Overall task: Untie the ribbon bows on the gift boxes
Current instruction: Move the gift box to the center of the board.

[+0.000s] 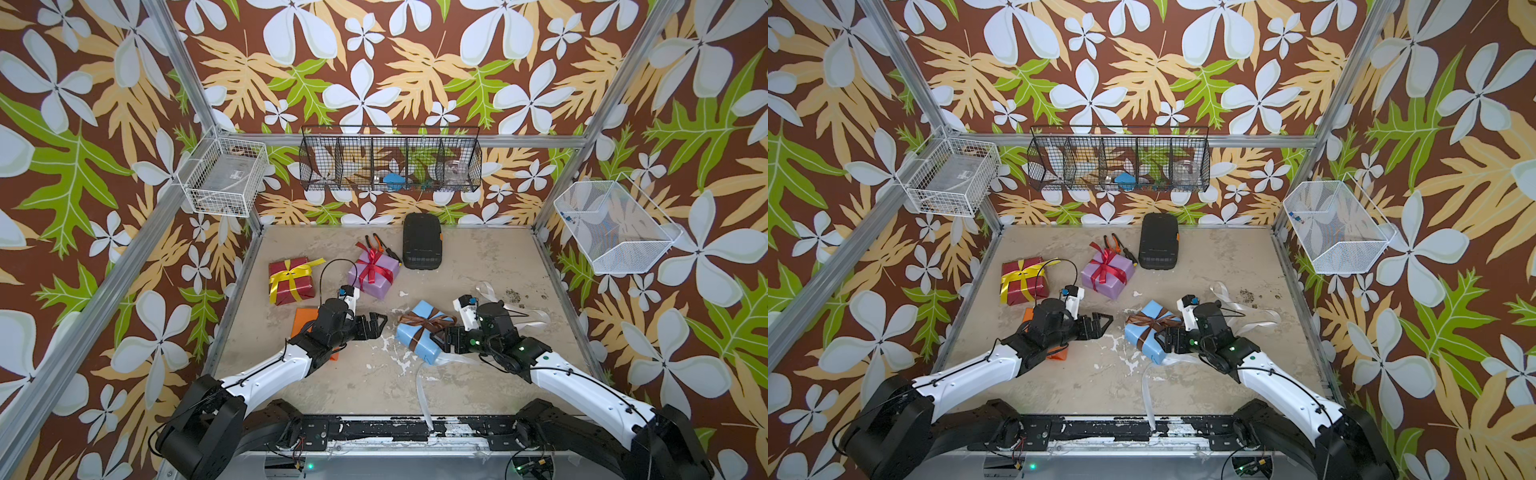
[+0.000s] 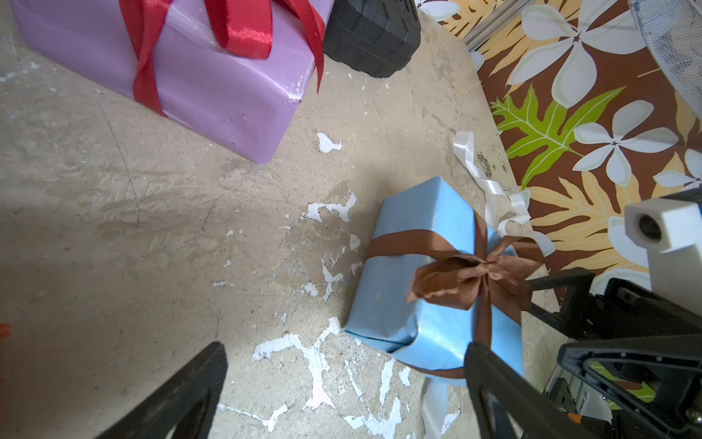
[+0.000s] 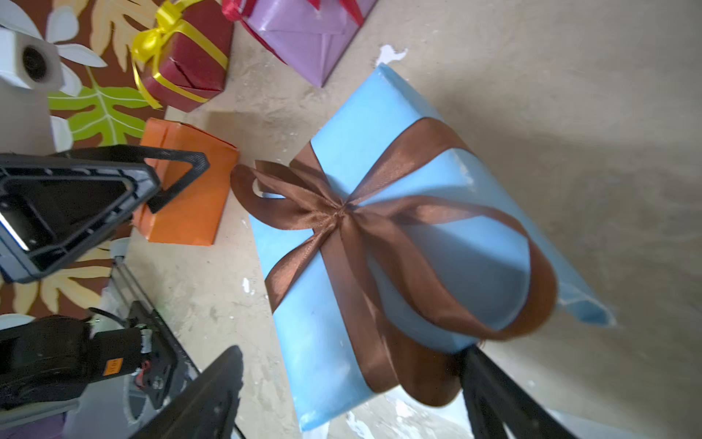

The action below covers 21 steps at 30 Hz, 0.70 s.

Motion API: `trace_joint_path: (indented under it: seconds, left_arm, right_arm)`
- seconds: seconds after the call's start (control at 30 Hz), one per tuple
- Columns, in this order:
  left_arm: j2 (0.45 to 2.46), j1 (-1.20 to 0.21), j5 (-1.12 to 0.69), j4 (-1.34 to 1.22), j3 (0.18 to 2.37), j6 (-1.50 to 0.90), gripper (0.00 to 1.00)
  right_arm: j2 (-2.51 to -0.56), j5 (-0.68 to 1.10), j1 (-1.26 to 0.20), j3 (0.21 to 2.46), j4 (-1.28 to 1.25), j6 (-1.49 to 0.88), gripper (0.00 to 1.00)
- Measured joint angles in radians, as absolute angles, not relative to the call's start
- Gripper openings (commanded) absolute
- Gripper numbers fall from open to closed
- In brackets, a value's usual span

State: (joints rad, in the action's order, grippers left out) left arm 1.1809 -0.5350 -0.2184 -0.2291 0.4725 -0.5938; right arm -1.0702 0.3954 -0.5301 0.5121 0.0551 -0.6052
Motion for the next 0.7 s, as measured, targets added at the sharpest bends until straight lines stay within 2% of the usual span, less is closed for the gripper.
trace_joint_path:
  seconds: [0.33,0.57,0.67,0.7]
  left_arm:
    - [1.167,-0.535,-0.19,-0.228,0.47,-0.594,1.0]
    - [1.167,-0.532,-0.154,-0.227,0.487,-0.632,0.99]
    - [1.179,-0.532,-0.139,-0.255,0.501,-0.657,0.96]
    - [1.186,-0.531,-0.139,-0.268,0.502,-0.658,0.94]
  right_arm:
    - [-1.271,0.468,-0.677,0.596,-0.163,-0.65,0.82]
    - [-1.167,0.325,-0.678,0.633,-0.027,-0.583,0.8]
    - [-1.109,0.248,-0.679,0.642,0.041,-0.546,0.74]
    - [-1.093,0.221,-0.679,0.64,0.065,-0.538,0.69]
